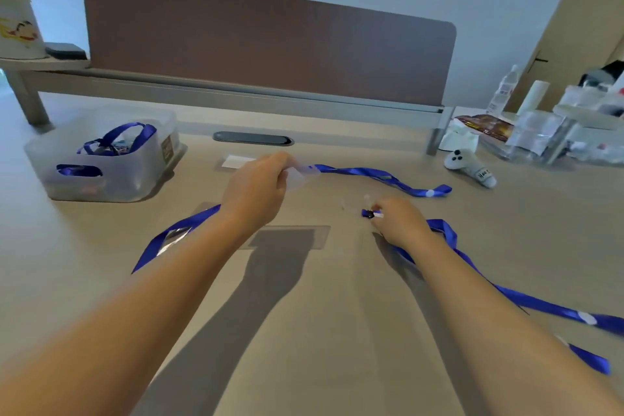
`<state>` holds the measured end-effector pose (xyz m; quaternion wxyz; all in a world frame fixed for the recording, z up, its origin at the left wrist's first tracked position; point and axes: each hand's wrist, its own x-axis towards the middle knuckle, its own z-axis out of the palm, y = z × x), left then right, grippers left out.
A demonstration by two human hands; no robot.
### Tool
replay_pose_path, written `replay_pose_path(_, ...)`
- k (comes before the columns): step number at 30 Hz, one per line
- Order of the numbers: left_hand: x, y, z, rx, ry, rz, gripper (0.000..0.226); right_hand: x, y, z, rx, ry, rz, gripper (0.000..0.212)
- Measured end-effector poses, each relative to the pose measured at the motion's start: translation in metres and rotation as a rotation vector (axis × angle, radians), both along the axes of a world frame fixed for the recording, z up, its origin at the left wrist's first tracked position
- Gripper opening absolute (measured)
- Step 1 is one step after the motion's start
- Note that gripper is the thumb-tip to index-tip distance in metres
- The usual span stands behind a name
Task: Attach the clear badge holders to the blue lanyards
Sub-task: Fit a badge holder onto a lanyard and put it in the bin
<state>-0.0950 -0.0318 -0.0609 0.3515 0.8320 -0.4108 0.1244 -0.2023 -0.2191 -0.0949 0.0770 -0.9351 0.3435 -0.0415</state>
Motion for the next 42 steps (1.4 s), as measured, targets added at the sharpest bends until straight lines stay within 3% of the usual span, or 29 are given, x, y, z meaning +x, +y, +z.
replay_pose_path(8, 0.015, -0.031, -0.015, 0.052, 0.010, 0.018, 0.033, 0.030, -0.029, -0.026, -0.196, 0.046, 0.083, 0.025)
replay_pose_path(14, 0.019, -0.036, -0.016, 0.042, 0.057, 0.031, 0.033, 0.036, -0.034, -0.018, -0.226, -0.022, 0.090, 0.018)
replay_pose_path(21, 0.011, -0.029, 0.009, -0.061, 0.142, 0.060, 0.028, 0.026, -0.017, 0.038, -0.112, -0.476, 0.083, 0.021)
replay_pose_path(26, 0.003, -0.018, 0.027, -0.172, 0.182, 0.064, 0.026, 0.025, -0.002, 0.081, 0.190, -0.837, 0.052, 0.023)
replay_pose_path(32, 0.005, -0.009, 0.045, -0.324, 0.378, 0.054, 0.013, 0.029, 0.016, 0.118, 0.740, -1.113, -0.004, 0.011)
replay_pose_path(35, 0.009, -0.005, 0.052, -0.390, 0.496, 0.024, 0.026, 0.034, 0.027, 0.125, 0.762, -1.104, 0.013, 0.013)
replay_pose_path(39, 0.007, 0.000, 0.056, -0.456, 0.633, -0.005, 0.012, 0.037, 0.042, 0.122, 0.667, -0.959, 0.131, 0.020)
replay_pose_path(42, 0.003, 0.004, 0.054, -0.485, 0.721, 0.000, 0.022, 0.036, 0.054, 0.113, 0.625, -0.847, 0.190, 0.019)
